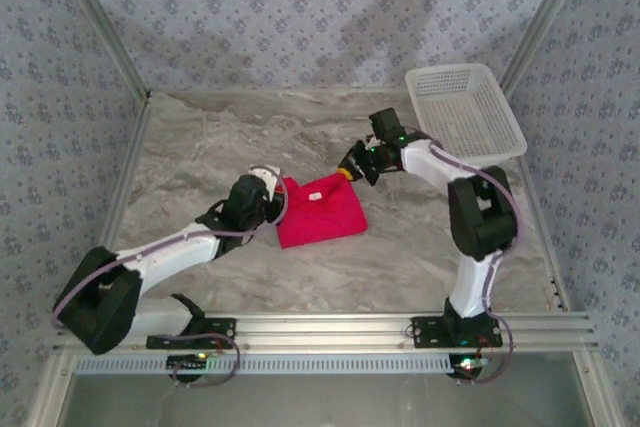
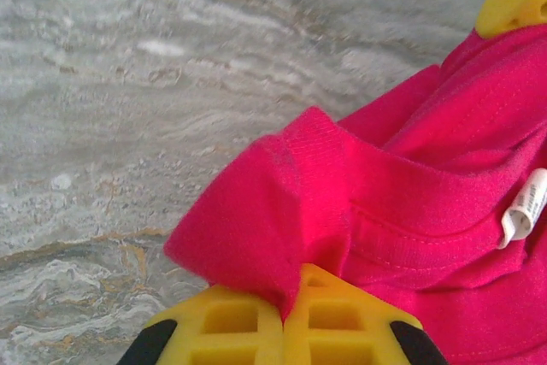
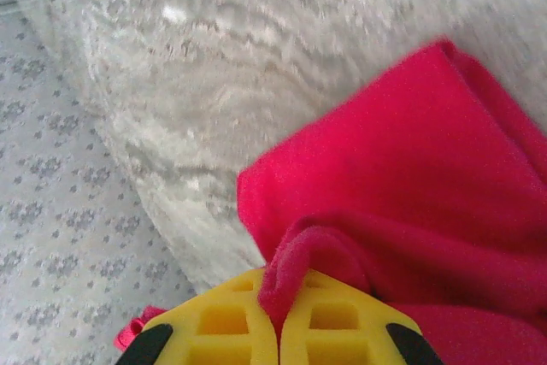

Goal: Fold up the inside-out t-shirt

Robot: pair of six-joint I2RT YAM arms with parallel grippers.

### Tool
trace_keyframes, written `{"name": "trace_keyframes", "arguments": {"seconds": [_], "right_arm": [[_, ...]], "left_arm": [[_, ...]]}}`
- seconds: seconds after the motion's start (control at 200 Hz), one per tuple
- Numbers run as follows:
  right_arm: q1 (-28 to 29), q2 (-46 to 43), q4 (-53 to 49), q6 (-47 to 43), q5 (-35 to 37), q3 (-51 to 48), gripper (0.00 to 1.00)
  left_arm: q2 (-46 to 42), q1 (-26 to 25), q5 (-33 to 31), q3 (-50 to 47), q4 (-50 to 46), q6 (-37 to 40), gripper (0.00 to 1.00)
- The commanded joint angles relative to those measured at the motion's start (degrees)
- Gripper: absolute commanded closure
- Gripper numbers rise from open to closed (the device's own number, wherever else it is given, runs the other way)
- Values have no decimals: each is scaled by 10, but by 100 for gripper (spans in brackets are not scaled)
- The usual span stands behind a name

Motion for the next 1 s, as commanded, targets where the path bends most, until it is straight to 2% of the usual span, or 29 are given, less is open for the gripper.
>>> {"name": "trace_keyframes", "arguments": {"seconds": [0.0, 0.045, 0.16, 0.24, 0.34, 0.39, 0.43, 0.585, 0.7, 0.795, 0.864, 0.994], "right_arm": [[-2, 72, -20, -9, -4, 60, 100], [-4, 101, -28, -8, -9, 82, 99], [-13, 129, -52, -16, -8, 123, 79], [-15, 101, -98, -50, 11, 139, 61], [-14, 29, -159, -98, 70, 128, 47], [-10, -10, -170, -112, 95, 108, 46], [-4, -38, -169, -116, 108, 87, 47], [40, -101, -123, -97, 103, 5, 57], [80, -104, -48, -56, 78, -60, 61], [93, -77, -1, -30, 75, -90, 64], [92, -44, 28, -18, 81, -119, 67], [87, 22, 51, -8, 97, -108, 68]], "left_arm": [[56, 21, 28, 19, 20, -23, 100], [84, 37, 33, 23, 24, -28, 100], [133, 72, 61, 62, -2, -42, 99], [137, 71, 67, 111, -61, -35, 86], [111, 69, 65, 151, -119, -35, 55], [93, 65, 55, 168, -153, -36, 47], [79, 62, 46, 177, -179, -40, 44], [26, 50, 51, 173, -225, -87, 48], [16, 35, 117, 107, -135, -149, 54], [55, 25, 146, 61, -48, -194, 55], [95, 27, 141, 47, -6, -210, 55], [187, 47, 140, 72, 20, -204, 55]]}}
